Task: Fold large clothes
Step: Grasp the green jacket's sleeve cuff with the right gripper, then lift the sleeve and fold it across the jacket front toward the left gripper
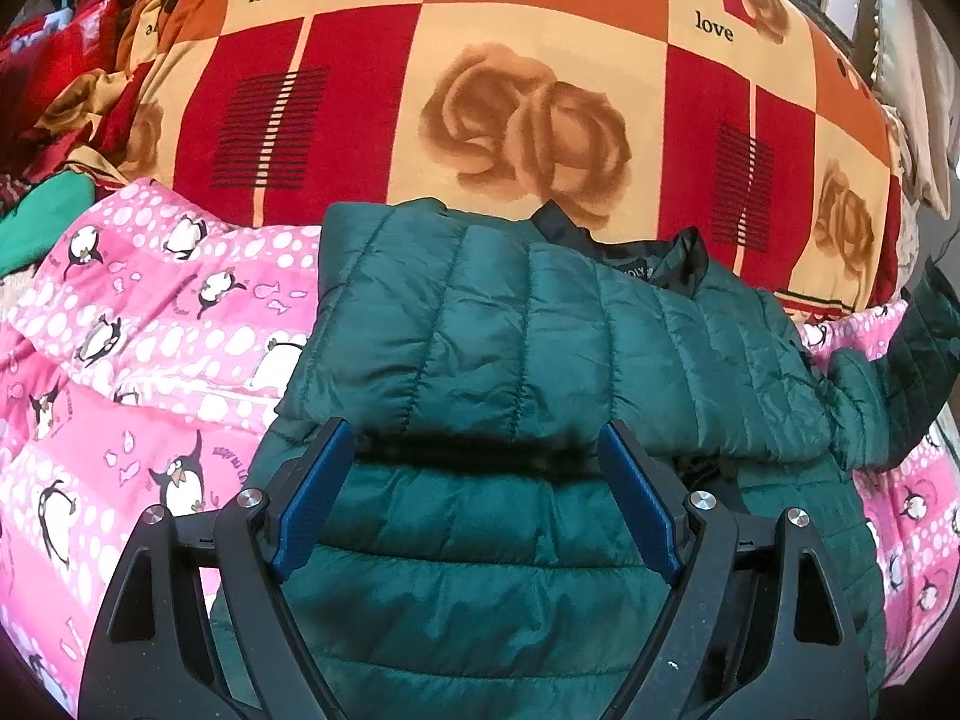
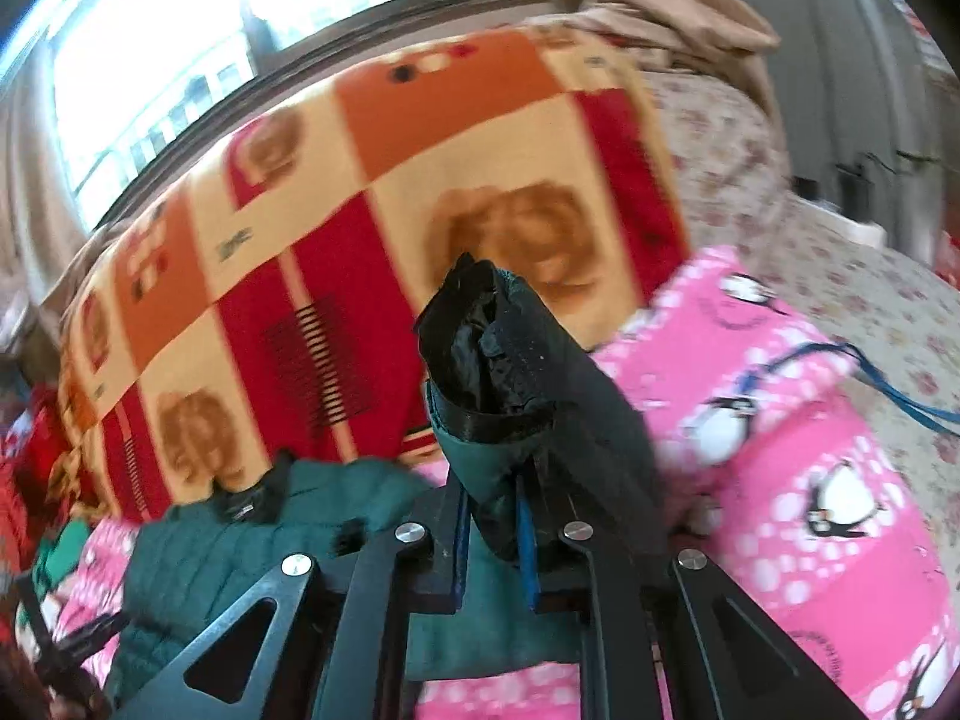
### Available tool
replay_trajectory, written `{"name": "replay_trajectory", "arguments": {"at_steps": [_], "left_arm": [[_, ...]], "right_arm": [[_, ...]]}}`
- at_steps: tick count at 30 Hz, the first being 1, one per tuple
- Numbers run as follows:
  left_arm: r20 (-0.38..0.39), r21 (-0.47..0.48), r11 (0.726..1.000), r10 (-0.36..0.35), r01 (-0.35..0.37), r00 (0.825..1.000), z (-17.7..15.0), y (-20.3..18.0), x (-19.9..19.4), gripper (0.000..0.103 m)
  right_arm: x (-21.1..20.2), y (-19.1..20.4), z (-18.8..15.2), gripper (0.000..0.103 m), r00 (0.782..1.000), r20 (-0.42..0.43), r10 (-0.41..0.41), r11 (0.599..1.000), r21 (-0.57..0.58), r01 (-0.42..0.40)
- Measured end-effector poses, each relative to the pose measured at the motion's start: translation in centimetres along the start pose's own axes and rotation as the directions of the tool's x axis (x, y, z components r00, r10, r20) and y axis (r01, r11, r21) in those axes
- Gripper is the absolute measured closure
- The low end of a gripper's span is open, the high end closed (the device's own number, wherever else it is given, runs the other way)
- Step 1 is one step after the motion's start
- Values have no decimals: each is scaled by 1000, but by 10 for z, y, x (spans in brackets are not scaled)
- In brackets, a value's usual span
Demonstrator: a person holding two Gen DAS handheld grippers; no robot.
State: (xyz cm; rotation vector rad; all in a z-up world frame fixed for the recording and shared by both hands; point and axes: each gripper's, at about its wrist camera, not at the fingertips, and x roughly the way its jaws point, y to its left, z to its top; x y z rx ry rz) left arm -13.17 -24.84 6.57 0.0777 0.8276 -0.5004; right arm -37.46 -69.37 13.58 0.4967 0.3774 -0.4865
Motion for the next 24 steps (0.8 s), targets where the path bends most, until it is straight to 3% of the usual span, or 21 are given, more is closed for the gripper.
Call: {"name": "replay_trajectory", "arguments": {"at_steps": [8,16,24], "left_arm": [[2,6,1000,0,0,1000,0,-1,-2,19],[3,-8,1000,-5,5,1000,1,1,-3,19],[-7,-21,1000,-15,15,1000,2,3,-1,19]], "right_arm": [[12,87,-14,91,989,-66,135,980,-138,-143],[53,149,-51,91,968,-158,193,958,-181,-221],[104,204,-118,91,919,-333,210,928,-228,-295]]}}
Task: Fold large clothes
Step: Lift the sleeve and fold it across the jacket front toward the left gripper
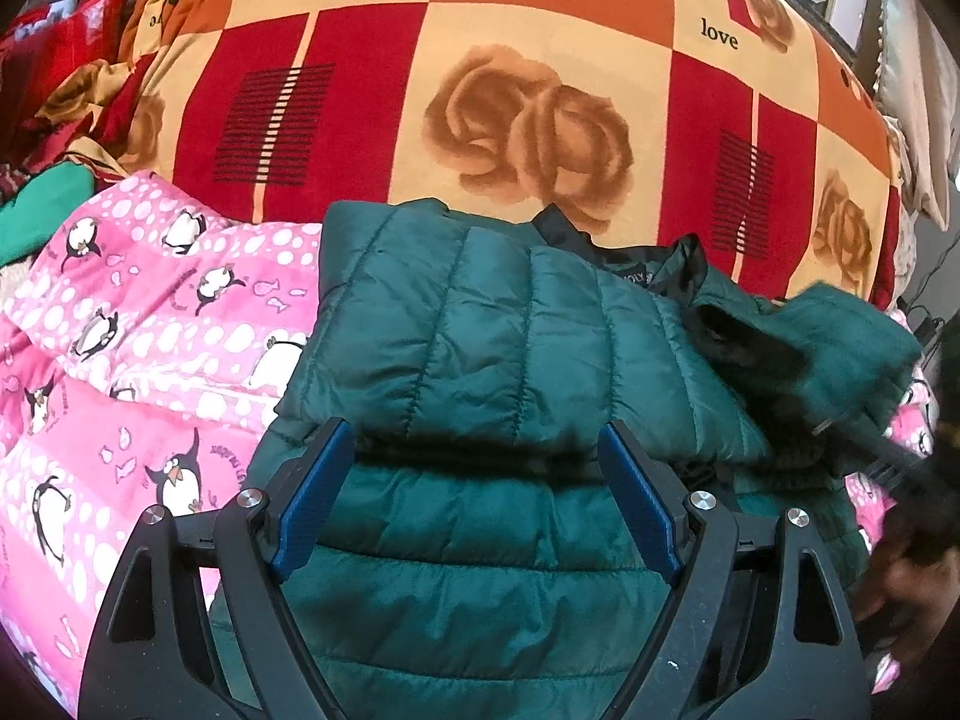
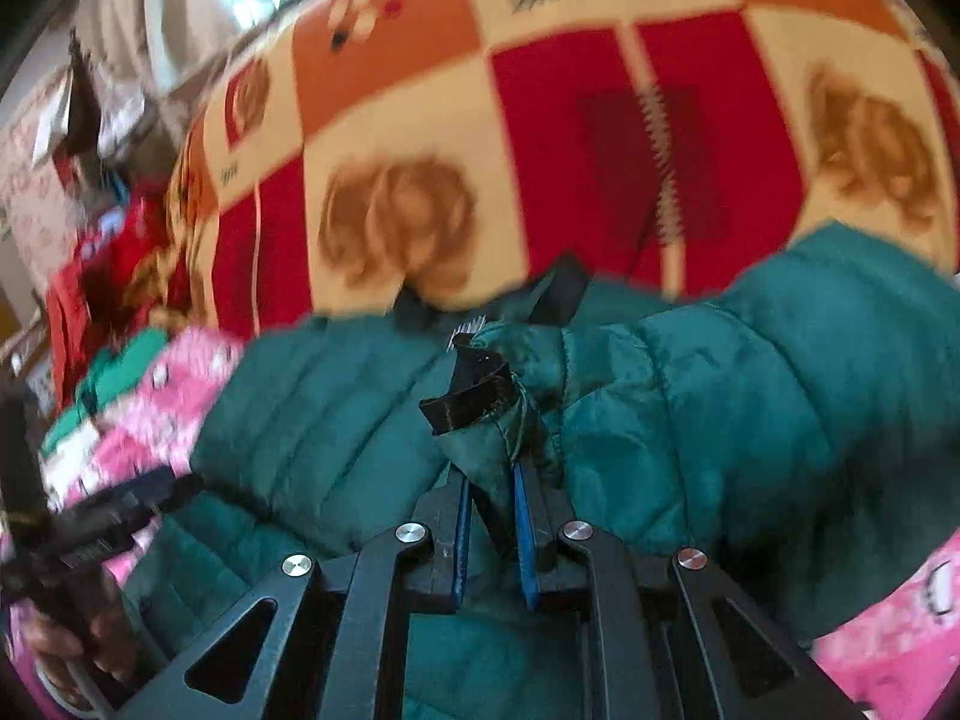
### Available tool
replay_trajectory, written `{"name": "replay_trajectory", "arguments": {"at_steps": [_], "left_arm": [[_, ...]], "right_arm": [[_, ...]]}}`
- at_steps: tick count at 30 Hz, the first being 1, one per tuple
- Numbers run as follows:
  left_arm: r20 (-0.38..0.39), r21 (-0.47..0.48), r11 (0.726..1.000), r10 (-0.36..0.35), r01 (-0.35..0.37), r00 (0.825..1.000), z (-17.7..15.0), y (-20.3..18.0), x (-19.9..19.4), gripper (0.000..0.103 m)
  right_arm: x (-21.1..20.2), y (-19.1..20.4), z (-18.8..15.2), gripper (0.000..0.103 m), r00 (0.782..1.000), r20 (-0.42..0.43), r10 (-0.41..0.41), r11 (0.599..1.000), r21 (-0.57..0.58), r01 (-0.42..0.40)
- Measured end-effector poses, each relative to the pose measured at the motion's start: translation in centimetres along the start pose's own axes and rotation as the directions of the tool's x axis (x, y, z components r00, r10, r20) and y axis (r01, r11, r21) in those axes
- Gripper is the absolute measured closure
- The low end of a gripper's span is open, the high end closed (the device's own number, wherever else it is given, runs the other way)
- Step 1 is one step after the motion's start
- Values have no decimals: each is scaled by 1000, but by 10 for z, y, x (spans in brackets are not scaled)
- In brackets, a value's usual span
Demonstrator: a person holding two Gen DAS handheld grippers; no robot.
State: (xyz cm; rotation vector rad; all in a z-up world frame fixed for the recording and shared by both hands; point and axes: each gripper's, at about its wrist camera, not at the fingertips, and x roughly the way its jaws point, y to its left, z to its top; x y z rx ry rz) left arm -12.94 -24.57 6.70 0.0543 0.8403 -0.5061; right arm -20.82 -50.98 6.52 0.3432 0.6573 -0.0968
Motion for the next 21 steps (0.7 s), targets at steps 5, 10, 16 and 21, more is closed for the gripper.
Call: {"name": "replay_trajectory", "arguments": {"at_steps": [5,10,16,21], "left_arm": [[-12,-37,998,-53,53,998,1,4,2,19],[-32,-89,987,-137,134,990,-3,6,5,19],[-43,-123,971,-210,203,977,-1,-7,2,19],[-63,-132,961,-254,244,965,12,-34,-2,19]], "right_arm": [[23,-3,-12,80,997,-78,26,999,41,-22],[-23,-16,-21,37,996,-5,87,991,103,-86],[-71,-33,-43,37,995,91,35,987,151,-49],[-86,-45,-49,34,986,161,-35,987,159,9]]}}
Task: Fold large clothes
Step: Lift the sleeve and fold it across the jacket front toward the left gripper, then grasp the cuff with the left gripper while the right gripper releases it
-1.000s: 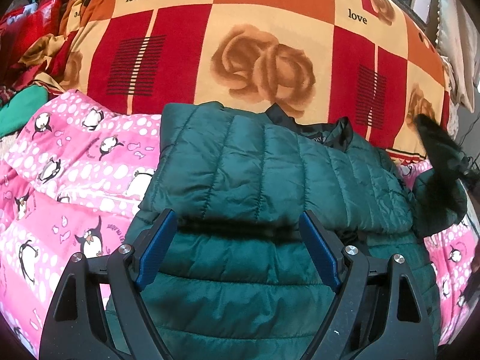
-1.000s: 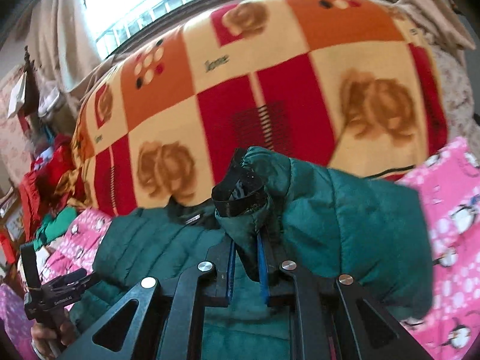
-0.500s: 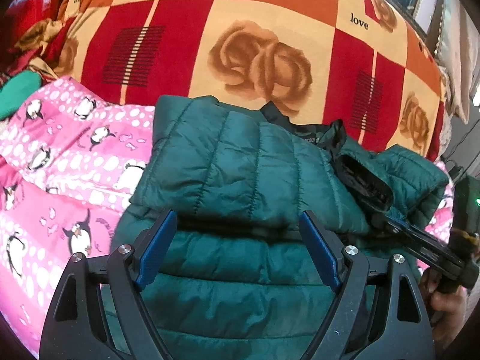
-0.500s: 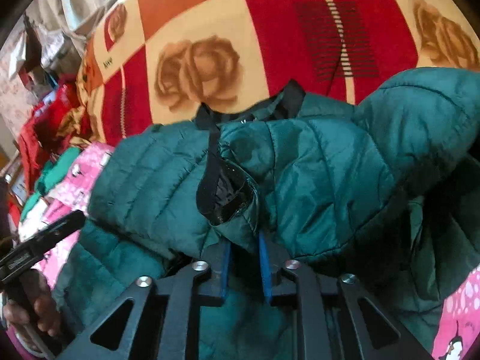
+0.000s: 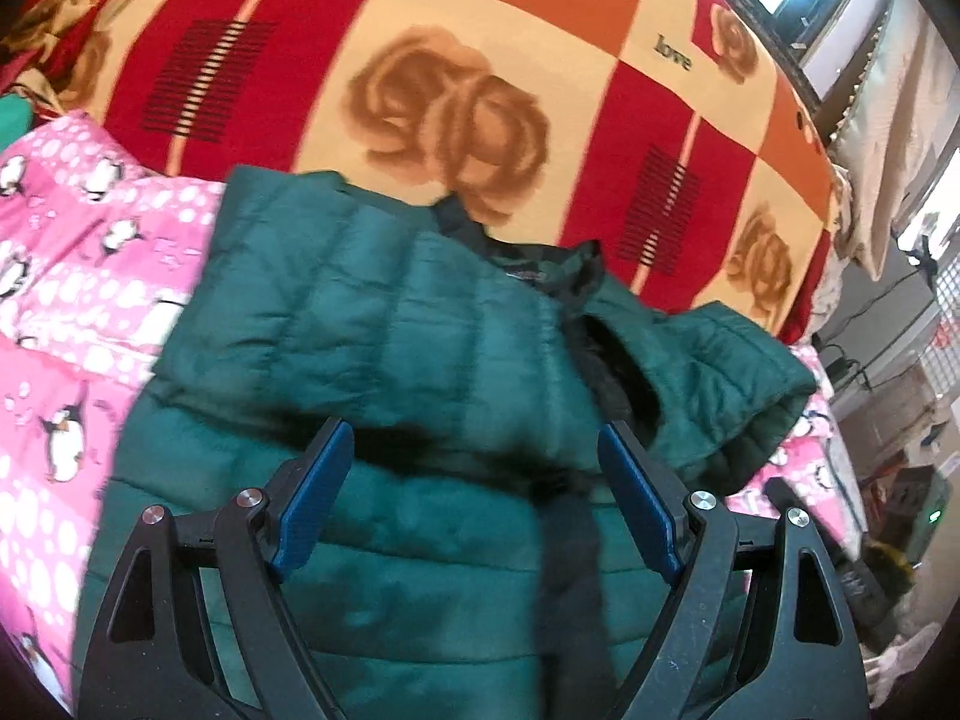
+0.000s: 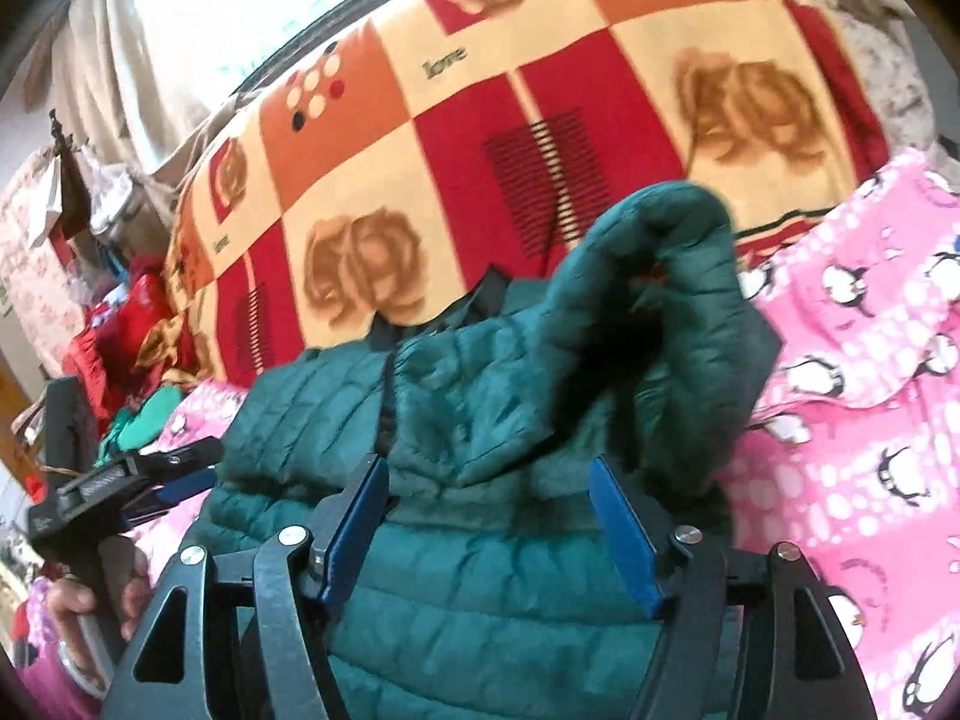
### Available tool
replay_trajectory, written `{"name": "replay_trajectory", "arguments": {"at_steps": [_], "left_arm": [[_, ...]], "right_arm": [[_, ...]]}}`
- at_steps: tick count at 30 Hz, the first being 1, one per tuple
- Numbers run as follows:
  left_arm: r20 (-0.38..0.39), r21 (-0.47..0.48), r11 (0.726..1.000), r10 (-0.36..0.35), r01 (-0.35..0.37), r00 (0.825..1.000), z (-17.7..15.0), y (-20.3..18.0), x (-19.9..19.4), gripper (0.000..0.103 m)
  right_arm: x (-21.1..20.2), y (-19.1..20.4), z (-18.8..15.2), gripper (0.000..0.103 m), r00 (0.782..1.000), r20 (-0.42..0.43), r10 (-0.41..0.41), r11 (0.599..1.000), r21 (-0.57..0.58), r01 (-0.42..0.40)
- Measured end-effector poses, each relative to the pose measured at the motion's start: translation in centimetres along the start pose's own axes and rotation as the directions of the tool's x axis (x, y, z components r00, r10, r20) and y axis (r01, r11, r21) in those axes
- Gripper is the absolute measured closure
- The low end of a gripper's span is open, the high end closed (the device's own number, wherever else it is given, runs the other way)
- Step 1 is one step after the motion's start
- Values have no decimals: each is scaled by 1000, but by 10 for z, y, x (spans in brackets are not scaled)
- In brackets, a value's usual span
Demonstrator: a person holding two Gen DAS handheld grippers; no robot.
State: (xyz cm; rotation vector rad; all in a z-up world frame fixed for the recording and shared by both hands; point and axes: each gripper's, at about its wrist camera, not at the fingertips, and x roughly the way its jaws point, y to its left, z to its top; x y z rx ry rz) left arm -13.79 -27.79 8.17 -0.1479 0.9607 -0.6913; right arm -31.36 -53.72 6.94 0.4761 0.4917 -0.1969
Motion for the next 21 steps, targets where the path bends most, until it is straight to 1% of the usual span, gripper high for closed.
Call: {"name": "replay_trajectory", "arguments": {"at_steps": [4,6,7,9,12,13,16,19,21], "left_arm": [[-47,-38,996,-82,80,996,11,-30,21,19],[-77,-49,995,-94,90,993,13,-43,35,19],[-93,-55,995,-94,89,991,14,-48,43,19],[-127,-72,994,-91,83,988,13,-58,62,19],[-170,-84,995,-73,60,983,13,-70,86,19],[-176,-81,995,-63,49,982,13,-73,91,19],[-173,-50,999,-18,10,985,12,-85,104,19],[-172,-28,998,42,-47,984,10,-91,115,19],[-155,-13,998,55,-58,986,10,-93,116,20]], "right_arm": [[8,-9,-1,33,997,8,-74,997,-26,74],[13,-18,-2,33,996,-18,-89,996,-9,89],[16,-21,-1,33,996,-30,-84,996,-2,84],[17,-24,2,33,995,-33,-94,996,-3,94],[14,-24,5,33,995,-42,-86,996,-15,85],[13,-23,6,33,994,-48,-98,995,-34,97],[11,-20,5,33,991,-47,-127,990,-65,124],[9,-26,5,33,990,-47,-132,990,-50,129],[8,-31,6,33,990,-45,-135,991,-28,134]]}}
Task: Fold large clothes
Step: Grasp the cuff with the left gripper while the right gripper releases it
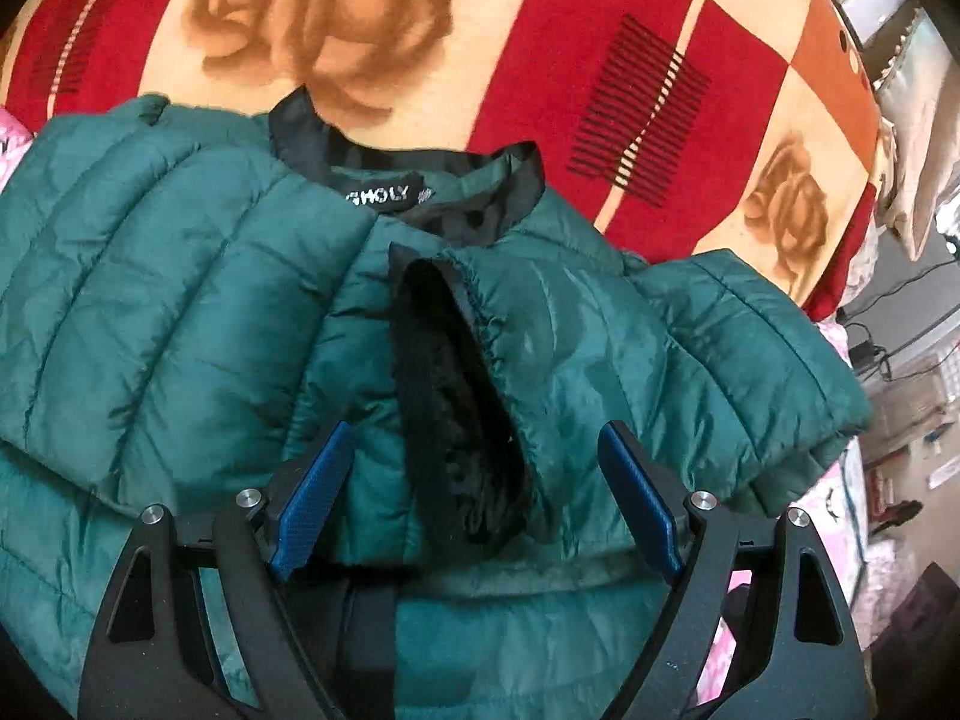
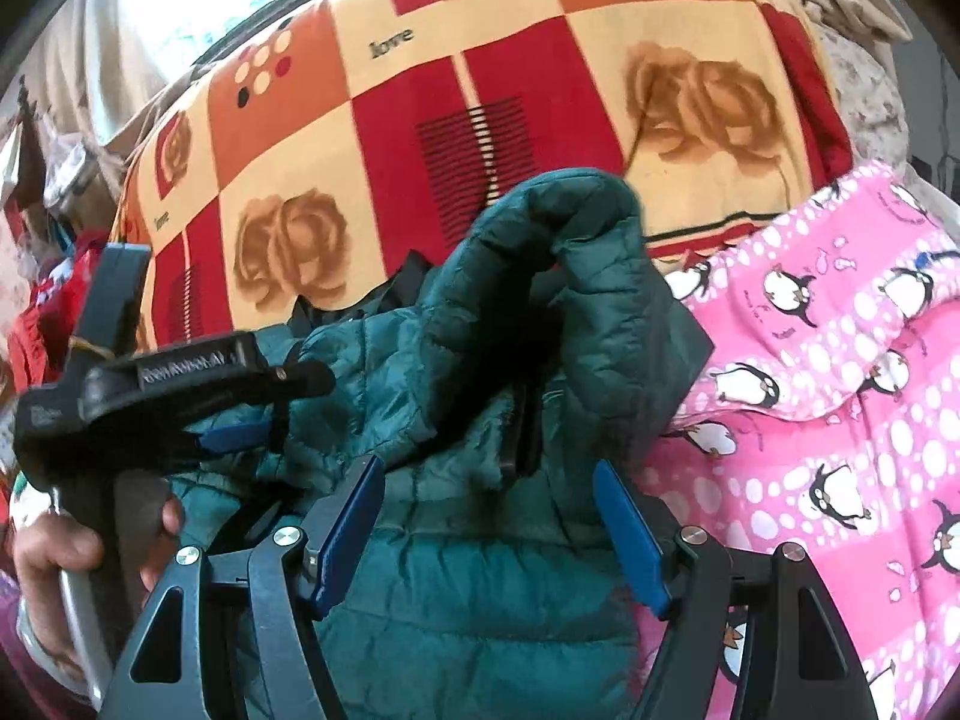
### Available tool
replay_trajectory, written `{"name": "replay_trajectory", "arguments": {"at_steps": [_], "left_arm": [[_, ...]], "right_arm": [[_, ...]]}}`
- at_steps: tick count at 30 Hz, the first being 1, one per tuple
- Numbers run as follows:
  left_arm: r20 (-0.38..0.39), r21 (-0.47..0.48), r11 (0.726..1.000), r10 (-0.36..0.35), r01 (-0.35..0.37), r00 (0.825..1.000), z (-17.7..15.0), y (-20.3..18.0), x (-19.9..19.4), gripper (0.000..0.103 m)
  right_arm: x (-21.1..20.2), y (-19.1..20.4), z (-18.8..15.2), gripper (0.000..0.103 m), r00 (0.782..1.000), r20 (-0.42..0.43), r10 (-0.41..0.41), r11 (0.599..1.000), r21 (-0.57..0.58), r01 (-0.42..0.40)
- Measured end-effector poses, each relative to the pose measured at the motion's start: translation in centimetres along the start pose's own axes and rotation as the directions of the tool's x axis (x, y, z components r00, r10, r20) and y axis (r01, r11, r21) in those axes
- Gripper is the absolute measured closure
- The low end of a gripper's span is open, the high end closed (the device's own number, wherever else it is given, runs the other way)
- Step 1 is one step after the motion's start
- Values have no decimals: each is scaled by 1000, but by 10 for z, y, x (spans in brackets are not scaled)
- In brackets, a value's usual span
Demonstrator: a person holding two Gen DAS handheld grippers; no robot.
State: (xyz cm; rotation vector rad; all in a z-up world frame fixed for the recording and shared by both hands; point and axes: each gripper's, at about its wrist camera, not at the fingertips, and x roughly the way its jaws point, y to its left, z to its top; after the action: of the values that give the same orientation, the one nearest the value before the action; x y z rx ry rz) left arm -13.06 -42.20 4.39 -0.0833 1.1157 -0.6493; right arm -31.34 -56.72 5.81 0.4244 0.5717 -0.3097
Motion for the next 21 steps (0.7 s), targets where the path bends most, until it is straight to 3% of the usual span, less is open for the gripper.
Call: {"name": "replay_trajectory", "arguments": {"at_steps": [2,3,4,7,12,16,21], "left_arm": [[2,26,1000,-11,11,1000,2,-3,0,48],[-9,50,999,11,-10,1000,3,-6,1,82],[-27,82,996,46,-43,999,4,-8,2,93],[-20,98,995,33,-31,999,7,-5,-4,94],[66,106,992,67,-74,996,26,13,-42,95],[104,101,989,99,-110,990,39,35,-66,95],[148,101,970,207,-223,967,47,68,-86,95]], "right_arm": [[3,-7,0,33,1000,-6,6,999,38,-6],[5,-11,0,33,1000,-13,11,998,56,-10],[5,-13,0,33,1000,-17,13,998,66,-12],[4,-17,0,33,1000,-8,20,996,91,-19],[-12,-20,4,33,997,83,-5,995,99,-3],[-7,-29,3,33,997,71,0,989,149,-11],[-2,-41,2,33,998,69,-3,976,216,-12]]}}
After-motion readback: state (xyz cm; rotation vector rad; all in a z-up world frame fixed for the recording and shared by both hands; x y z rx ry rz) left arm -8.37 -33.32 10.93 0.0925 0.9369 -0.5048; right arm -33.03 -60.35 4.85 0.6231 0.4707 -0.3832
